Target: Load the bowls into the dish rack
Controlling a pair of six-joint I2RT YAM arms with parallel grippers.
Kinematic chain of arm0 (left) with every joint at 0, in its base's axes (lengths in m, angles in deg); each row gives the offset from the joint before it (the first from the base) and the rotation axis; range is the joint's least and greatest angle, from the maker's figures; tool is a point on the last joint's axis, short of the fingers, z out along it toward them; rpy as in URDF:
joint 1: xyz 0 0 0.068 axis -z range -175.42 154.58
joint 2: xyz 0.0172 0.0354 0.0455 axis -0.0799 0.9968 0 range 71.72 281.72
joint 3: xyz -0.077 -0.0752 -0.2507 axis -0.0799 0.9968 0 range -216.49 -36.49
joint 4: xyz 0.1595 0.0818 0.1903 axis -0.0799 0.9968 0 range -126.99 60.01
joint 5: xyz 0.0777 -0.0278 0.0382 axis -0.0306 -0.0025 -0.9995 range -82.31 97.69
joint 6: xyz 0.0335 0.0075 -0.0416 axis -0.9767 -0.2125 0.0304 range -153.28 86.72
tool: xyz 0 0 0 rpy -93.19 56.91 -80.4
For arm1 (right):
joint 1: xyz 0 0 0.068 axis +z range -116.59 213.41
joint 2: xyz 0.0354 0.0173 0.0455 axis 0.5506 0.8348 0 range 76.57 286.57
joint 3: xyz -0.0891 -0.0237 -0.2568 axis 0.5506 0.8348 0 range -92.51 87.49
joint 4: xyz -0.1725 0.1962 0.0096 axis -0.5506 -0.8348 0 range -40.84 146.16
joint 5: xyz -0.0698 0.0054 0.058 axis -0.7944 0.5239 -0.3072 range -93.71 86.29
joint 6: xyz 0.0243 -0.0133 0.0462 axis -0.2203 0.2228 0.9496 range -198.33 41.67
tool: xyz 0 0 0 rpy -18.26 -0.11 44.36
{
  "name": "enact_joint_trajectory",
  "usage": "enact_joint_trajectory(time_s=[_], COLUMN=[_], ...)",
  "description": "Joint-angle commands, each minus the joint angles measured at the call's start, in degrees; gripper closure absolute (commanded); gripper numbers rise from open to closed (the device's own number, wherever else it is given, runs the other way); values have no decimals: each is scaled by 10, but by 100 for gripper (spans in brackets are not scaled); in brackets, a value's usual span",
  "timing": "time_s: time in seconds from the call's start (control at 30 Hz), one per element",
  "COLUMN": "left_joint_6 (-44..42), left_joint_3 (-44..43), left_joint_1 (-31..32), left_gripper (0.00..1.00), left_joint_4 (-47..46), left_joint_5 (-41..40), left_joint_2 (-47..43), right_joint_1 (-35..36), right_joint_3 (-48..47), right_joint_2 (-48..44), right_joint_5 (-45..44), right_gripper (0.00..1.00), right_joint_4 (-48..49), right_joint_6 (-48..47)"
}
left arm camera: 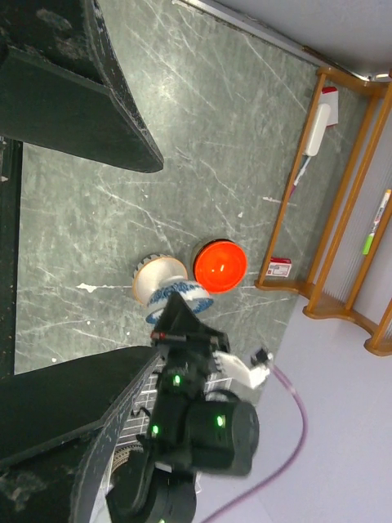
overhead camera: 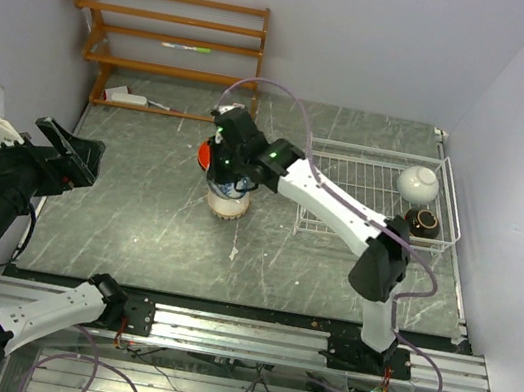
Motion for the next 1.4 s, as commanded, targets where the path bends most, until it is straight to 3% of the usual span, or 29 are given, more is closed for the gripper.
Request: enact_joint_trajectory(time_s=[0.0, 0.37, 0.77, 1.37], left_joint_6=[0, -9, -17, -12], left_joint_3=[1, -12, -33, -52], left_joint_1=[4, 4, 6, 6], left_gripper=[1, 1, 1, 1], left_joint_4=[-18, -25, -32, -25], left_joint_5=[-12, 0, 23, 25], left_joint_2=[0, 17, 44, 55], right_joint_1=[-34, -309, -522, -538], right_joint_3=[-17, 200, 412, 558], right_joint_2=[-85, -285, -340, -242], right_joint_5=[36, 264, 452, 540], right_gripper=[100, 100, 100, 100], right_joint_4=[31, 117, 270, 553], right_joint_6=[-14, 40, 113, 272])
